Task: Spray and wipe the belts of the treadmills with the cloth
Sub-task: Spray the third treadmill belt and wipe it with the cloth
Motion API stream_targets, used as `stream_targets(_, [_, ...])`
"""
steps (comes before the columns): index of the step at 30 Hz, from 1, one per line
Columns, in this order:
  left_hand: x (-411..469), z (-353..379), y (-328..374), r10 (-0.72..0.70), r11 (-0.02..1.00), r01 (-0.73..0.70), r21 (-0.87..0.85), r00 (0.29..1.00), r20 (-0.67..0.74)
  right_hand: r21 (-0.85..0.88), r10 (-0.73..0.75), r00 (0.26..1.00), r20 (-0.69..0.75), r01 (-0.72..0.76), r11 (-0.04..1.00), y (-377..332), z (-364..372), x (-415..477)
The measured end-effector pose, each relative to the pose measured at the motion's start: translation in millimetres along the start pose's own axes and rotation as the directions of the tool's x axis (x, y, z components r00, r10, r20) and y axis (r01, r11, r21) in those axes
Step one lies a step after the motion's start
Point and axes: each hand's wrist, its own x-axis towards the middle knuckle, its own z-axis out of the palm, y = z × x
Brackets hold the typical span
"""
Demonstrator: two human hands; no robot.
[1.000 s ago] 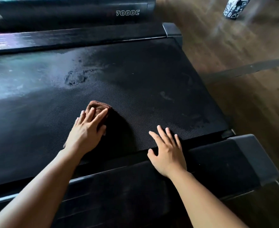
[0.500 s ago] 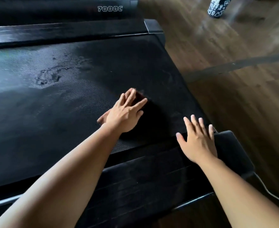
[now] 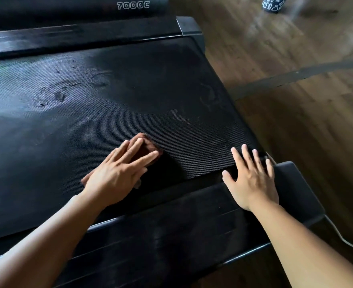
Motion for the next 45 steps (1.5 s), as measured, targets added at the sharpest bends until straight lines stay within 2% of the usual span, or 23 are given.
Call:
stream_targets(5, [53, -4, -30, -0.187, 0.982, 0.186, -0.045, 0.982, -0.025, 0.014, 0.012, 1.0, -0.008, -0.012, 1.0, 0, 1, 1])
stream_targets(7, [85, -11, -20, -0.254, 0.966, 0.25, -0.069, 0.965, -0.062, 0.023, 0.013, 1.0, -0.014, -0.013, 1.0, 0, 2, 1])
stream_targets(9, [114, -19, 8, -0.292, 0.956, 0.29, -0.051, 0.956, -0.036, 0.03, 0.01, 1.0, -0.019, -0.009, 1.0, 0, 1, 1])
stream_targets(11, [132, -24, 42, -0.232, 0.973, 0.232, -0.005, 0.972, -0.027, 0.031, 0.007, 1.0, -0.018, -0.006, 1.0, 0, 0, 0])
stream_targets(14, [136, -7, 77, -0.031, 1.0, 0.031, 0.005, 0.997, -0.064, 0.021, 0.003, 1.0, -0.006, -0.003, 1.0, 0, -1, 1])
stream_targets(17, [104, 15, 99, 0.132, 0.991, -0.133, 0.001, 0.989, -0.061, 0.018, 0.007, 1.0, 0.006, -0.007, 1.0, 1, 0, 2])
stream_targets(19, [73, 21, 99, 0.165, 0.986, -0.166, -0.015, 0.985, -0.044, 0.03, 0.01, 1.0, -0.005, -0.01, 1.0, 1, -1, 2])
stream_targets(22, [28, 24, 70, 0.08, 0.997, -0.08, -0.001, 0.995, -0.062, 0.038, 0.01, 1.0, -0.019, -0.009, 0.999, -1, -1, 2])
stream_targets(27, [0, 15, -12, -0.173, 0.985, 0.168, -0.046, 0.975, -0.141, 0.034, 0.017, 1.0, -0.019, -0.016, 0.999, 0, 0, 1])
stream_targets(31, [49, 4, -72, -0.268, 0.963, 0.261, -0.058, 0.942, -0.204, 0.033, 0.017, 1.0, -0.024, -0.016, 0.999, -1, 2, 2])
stream_targets(35, [127, -5, -94, -0.324, 0.946, 0.315, -0.077, 0.923, -0.208, 0.03, 0.015, 0.999, -0.028, -0.015, 0.999, -1, 2, 2])
stream_targets(38, [180, -8, -81, -0.291, 0.957, 0.283, -0.07, 0.938, -0.19, 0.034, 0.014, 1.0, -0.024, -0.013, 0.999, -2, 0, 1])
stream_targets(41, [210, -13, -37, -0.208, 0.978, 0.201, -0.055, 0.965, -0.163, 0.037, 0.023, 1.0, -0.014, -0.022, 0.999, -1, 0, 1])
stream_targets(45, [194, -8, 32, 0.078, 0.997, -0.08, -0.005, 0.987, -0.139, 0.033, 0.021, 1.0, 0.003, -0.021, 0.999, 0, -1, 1])
